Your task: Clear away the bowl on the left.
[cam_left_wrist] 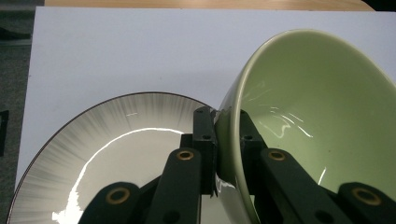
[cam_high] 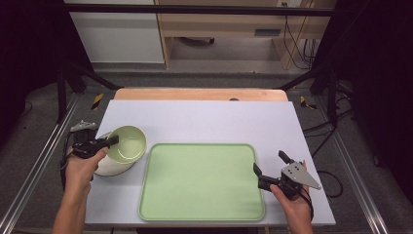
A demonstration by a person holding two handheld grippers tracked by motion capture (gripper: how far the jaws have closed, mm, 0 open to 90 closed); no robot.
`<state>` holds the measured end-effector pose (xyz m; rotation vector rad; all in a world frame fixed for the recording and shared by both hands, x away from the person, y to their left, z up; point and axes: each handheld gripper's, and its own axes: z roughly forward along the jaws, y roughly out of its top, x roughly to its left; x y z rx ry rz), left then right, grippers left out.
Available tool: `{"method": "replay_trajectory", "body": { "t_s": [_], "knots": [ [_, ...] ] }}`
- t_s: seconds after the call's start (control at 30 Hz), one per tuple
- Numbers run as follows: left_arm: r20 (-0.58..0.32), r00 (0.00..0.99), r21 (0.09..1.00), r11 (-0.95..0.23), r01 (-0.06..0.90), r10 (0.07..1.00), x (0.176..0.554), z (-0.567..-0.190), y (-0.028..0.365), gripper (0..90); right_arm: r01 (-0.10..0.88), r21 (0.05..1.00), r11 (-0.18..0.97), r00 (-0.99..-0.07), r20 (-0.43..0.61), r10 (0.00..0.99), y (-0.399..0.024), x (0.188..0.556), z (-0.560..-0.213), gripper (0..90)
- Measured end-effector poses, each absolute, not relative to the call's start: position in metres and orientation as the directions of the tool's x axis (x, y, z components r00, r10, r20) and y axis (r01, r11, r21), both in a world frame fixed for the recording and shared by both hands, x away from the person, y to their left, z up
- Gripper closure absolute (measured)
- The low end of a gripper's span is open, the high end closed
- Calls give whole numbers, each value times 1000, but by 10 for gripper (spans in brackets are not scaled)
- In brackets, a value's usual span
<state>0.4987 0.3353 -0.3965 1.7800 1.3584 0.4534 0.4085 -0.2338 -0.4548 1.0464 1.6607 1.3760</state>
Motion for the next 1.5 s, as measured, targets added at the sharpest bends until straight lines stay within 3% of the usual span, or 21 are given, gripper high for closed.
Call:
{"method": "replay_trajectory", "body": {
  "t_s": [1.5],
  "knots": [
    [-207, 471, 812, -118, 571, 857, 491, -376, 295, 825, 132, 987, 97, -400, -36, 916, -235, 408, -454, 36]
  ]
}}
